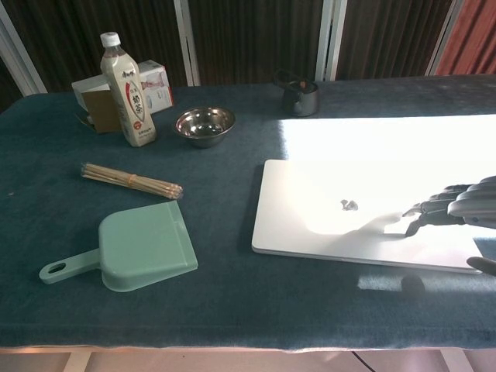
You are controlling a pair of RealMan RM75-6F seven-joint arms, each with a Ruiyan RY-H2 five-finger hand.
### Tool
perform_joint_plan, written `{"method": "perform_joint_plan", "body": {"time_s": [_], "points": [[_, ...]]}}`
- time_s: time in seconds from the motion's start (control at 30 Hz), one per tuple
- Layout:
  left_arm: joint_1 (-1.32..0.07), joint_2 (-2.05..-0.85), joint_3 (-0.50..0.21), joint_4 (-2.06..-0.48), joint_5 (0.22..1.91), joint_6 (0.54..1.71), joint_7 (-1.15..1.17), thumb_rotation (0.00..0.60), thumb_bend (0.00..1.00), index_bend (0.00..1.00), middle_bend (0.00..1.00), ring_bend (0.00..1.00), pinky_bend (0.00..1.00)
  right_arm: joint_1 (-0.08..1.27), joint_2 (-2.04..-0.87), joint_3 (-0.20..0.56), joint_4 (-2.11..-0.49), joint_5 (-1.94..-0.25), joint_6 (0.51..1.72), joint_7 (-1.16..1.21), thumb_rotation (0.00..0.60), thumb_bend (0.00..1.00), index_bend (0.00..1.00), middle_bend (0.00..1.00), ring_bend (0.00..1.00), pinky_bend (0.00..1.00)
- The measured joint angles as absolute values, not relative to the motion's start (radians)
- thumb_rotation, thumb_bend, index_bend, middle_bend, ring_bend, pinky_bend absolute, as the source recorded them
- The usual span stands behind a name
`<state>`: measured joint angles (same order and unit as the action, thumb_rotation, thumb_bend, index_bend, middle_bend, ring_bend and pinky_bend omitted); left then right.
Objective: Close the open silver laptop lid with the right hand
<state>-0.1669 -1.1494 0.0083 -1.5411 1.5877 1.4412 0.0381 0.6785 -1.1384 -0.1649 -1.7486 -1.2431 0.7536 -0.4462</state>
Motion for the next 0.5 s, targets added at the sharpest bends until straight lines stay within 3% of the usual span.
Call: {"method": "perform_joint_plan", "body": {"time_s": [0.3, 0.5], "points": [[-0.153, -1.146, 0.008, -1.540, 1.602, 1.477, 0.025, 0.600, 0.09, 0.00, 0.02, 0.00, 0.14, 0.615, -1.074, -0.148, -1.802, -1.361, 0.916, -0.362, 0.600, 0.49, 0.09, 0.02, 0.00, 0.02], [-0.140, -1.143, 0.010, -1.537, 1.617, 1.507, 0.010, 0.600, 0.09, 0.00, 0.02, 0.00, 0.14, 0.480, -1.027, -0.139, -1.817, -1.469, 1.221, -0.310, 0.600, 0.42, 0.00, 0.00, 0.00, 0.00]]}}
